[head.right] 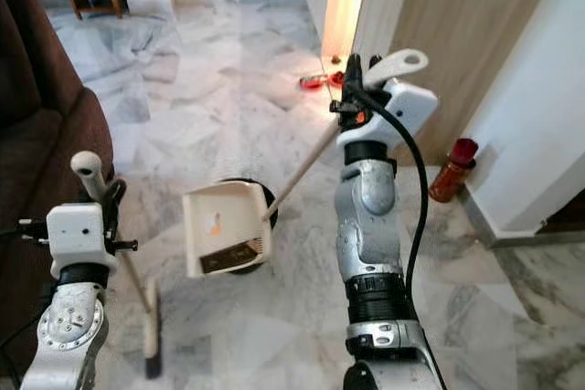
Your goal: Sweep floor
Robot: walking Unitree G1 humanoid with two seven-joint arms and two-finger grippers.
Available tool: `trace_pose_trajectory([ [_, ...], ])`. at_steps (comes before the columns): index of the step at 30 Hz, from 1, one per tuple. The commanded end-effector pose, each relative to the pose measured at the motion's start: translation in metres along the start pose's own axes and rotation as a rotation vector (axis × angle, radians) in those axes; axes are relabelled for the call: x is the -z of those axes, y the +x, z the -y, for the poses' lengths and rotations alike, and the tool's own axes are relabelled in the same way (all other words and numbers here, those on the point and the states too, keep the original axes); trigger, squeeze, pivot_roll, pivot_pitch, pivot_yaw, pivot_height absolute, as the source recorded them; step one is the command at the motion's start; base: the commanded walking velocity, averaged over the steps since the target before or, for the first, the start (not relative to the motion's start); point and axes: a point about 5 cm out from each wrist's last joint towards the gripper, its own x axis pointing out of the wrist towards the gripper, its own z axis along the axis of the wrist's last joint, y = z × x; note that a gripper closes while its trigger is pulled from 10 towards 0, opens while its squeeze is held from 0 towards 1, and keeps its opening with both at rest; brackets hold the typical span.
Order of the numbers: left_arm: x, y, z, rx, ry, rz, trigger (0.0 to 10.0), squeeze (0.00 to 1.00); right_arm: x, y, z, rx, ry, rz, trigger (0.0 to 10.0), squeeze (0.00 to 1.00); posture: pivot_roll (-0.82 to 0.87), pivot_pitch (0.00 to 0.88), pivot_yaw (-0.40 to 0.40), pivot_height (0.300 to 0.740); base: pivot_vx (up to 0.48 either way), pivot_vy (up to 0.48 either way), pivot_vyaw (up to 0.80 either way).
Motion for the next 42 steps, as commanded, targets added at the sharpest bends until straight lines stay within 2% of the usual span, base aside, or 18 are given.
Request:
trace_pose_trajectory([
  [1,-0.010,0.002,0.001,0.002,0.017,0.055,10.0,0.00,-0.018,0.006,0.000,0.004,0.036,0.083,10.0,0.00,0.08,0.077,-0.003,0.740,0.300,0.000,0.00],
  [23,-0.008,-0.004,-0.004,0.006,0.037,0.043,10.0,0.00,-0.021,0.007,-0.003,-0.006,0.057,0.091,10.0,0.00,0.09,0.076,-0.001,0.740,0.300,0.000,0.00],
  [29,-0.005,-0.026,-0.035,-0.008,0.120,0.005,10.0,0.00,-0.022,0.008,-0.002,-0.004,0.056,0.093,10.0,0.00,0.10,0.083,-0.002,0.740,0.300,0.000,0.00],
  [31,-0.005,-0.027,-0.036,-0.011,0.124,0.003,10.0,0.00,-0.022,0.008,-0.001,-0.004,0.056,0.093,10.0,0.00,0.10,0.083,-0.002,0.740,0.300,0.000,0.00],
  [33,-0.004,-0.031,-0.046,-0.041,0.149,-0.007,10.0,0.00,-0.021,0.008,-0.002,-0.007,0.060,0.092,10.0,0.00,0.10,0.083,-0.005,0.740,0.298,0.000,0.00],
  [42,-0.006,-0.034,-0.046,-0.036,0.155,-0.013,10.0,0.00,-0.022,0.009,-0.006,-0.022,0.067,0.089,10.0,0.00,0.10,0.085,-0.010,0.740,0.299,0.000,0.00],
])
